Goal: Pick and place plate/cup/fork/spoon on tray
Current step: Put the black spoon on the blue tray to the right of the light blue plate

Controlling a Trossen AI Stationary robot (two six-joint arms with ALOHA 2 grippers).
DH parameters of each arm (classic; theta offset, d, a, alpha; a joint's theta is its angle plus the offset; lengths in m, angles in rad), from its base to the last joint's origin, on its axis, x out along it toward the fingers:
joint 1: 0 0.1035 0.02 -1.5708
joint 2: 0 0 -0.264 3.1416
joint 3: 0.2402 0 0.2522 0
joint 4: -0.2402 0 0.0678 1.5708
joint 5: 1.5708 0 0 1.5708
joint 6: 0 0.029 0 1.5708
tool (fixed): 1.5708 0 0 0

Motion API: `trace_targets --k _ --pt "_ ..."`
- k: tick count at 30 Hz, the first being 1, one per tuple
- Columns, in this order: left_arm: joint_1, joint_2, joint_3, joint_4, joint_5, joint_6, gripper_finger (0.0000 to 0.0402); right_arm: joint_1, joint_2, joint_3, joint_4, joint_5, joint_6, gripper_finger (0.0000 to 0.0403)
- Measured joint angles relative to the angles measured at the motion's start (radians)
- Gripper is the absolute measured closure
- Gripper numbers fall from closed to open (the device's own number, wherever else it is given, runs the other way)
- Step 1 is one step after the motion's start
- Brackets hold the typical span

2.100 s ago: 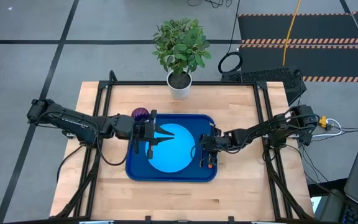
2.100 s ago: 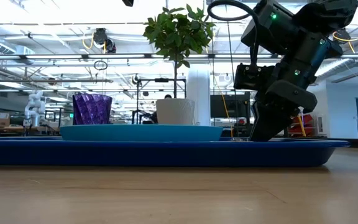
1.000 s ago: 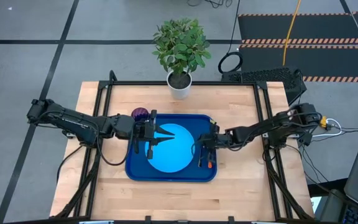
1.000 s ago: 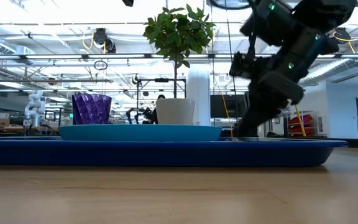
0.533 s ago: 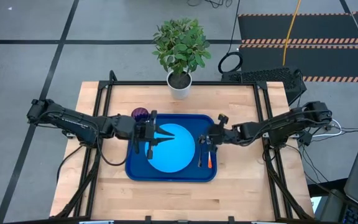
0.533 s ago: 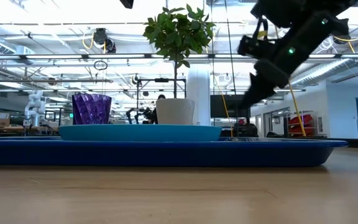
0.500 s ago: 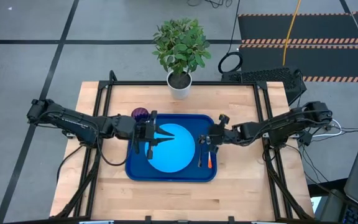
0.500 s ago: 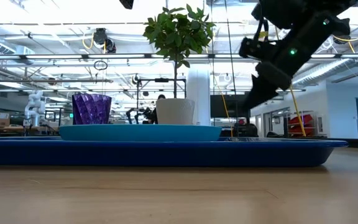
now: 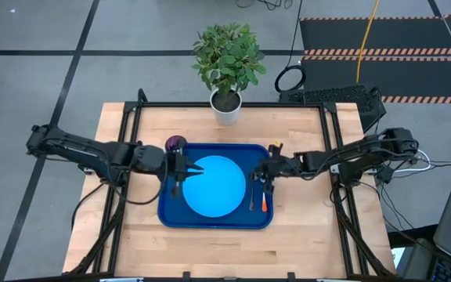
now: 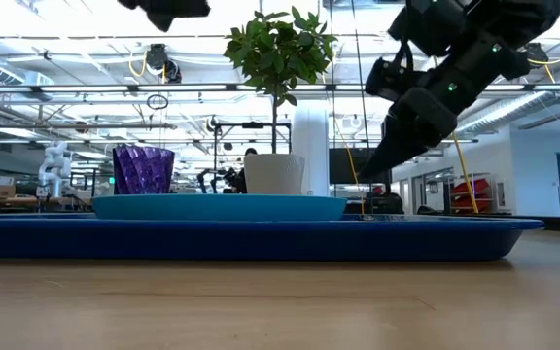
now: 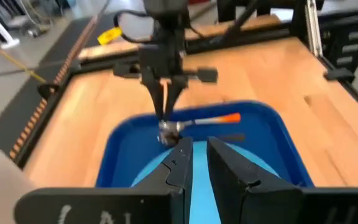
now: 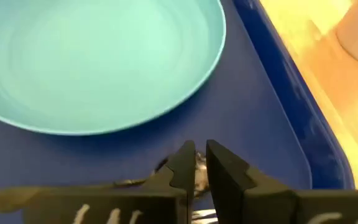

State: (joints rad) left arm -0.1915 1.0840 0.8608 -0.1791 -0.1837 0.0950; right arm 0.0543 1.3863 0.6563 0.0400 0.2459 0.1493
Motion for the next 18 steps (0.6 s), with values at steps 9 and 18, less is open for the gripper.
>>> trace_targets --k 9,18 --pt "-0.001 -0.025 -0.001 -0.114 -0.001 -0.022 0.035 -0.029 0.0 0.0 0.0 -0.066 -0.021 0.0369" --pt "0.0 -0.025 -0.001 -0.112 -0.002 -0.022 0.035 -0.042 0.0 0.0 -0.06 -0.037 -0.016 0.0369"
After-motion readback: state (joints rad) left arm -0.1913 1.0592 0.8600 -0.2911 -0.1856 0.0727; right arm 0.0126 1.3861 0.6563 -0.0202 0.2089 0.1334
